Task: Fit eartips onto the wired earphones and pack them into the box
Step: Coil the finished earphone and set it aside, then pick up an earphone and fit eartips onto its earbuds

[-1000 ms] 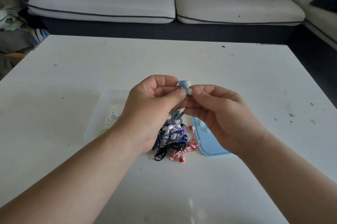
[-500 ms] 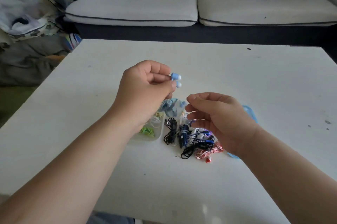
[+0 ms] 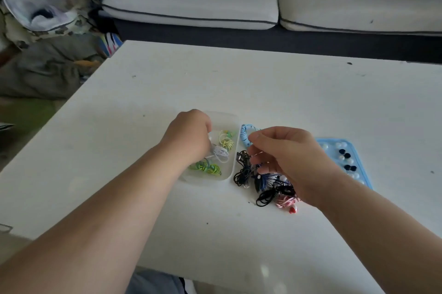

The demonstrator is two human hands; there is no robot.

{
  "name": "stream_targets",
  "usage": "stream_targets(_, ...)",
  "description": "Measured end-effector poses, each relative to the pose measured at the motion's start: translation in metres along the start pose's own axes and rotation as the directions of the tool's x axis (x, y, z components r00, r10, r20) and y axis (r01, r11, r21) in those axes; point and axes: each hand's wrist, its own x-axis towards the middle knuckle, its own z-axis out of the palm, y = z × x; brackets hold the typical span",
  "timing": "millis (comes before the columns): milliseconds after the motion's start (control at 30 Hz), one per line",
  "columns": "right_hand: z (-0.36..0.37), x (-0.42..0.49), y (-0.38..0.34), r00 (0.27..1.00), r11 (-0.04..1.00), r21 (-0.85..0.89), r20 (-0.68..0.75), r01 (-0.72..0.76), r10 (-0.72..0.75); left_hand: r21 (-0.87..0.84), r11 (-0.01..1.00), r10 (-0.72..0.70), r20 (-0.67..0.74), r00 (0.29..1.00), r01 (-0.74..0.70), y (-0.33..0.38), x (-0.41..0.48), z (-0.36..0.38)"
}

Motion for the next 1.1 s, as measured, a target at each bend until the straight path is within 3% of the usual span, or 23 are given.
stream_targets(100, -0.014, -0.002, -0.002, 0.996, 0.995, -0.092, -0.067, 0.043, -0.050, 0.094, 0.994, 0.059, -0.043, 0.997, -0.055, 0.016, -0.009, -0.004)
stream_targets(200, -0.033, -0.005, -0.002, 0.984, 0.951, -0.299, -0.129, 0.076, -0.120, -0.003, 0.968, 0.252, -0.048, 0.967, -0.252, 0.044, -0.030, 0.001)
stream_targets(300, -0.055, -0.008, 0.003, 0.982, 0.806, -0.589, -0.118, 0.050, -0.148, 0.031, 0.907, 0.413, 0.114, 0.903, -0.419, 0.069, -0.047, 0.024)
stream_targets(400, -0.071, -0.012, 0.012, 0.995, 0.685, -0.729, -0.065, 0.007, -0.080, 0.181, 0.880, 0.422, 0.125, 0.898, -0.439, 0.077, -0.044, 0.047)
stream_targets(567, -0.076, -0.016, 0.021, 0.999, 0.643, -0.764, 0.019, 0.047, -0.050, 0.154, 0.925, 0.339, 0.079, 0.938, -0.347, 0.080, -0.025, 0.056)
stream_targets(700, -0.081, -0.013, 0.024, 0.997, 0.625, -0.778, 0.064, 0.071, -0.034, 0.122, 0.899, 0.393, 0.201, 0.897, -0.421, 0.093, -0.025, 0.060)
stream_targets(833, -0.084, -0.011, 0.025, 0.996, 0.604, -0.793, 0.082, 0.076, -0.017, 0.200, 0.875, 0.369, 0.314, 0.875, -0.440, 0.096, -0.027, 0.070)
stream_targets(1000, -0.084, -0.012, 0.027, 0.996, 0.634, -0.768, 0.088, 0.088, -0.031, 0.096, 0.940, 0.308, 0.172, 0.936, -0.327, 0.088, -0.012, 0.053)
stream_targets(1100, -0.081, -0.012, 0.026, 0.993, 0.644, -0.757, 0.067, 0.114, -0.097, 0.163, 0.945, 0.251, 0.196, 0.948, -0.284, 0.086, -0.010, 0.052)
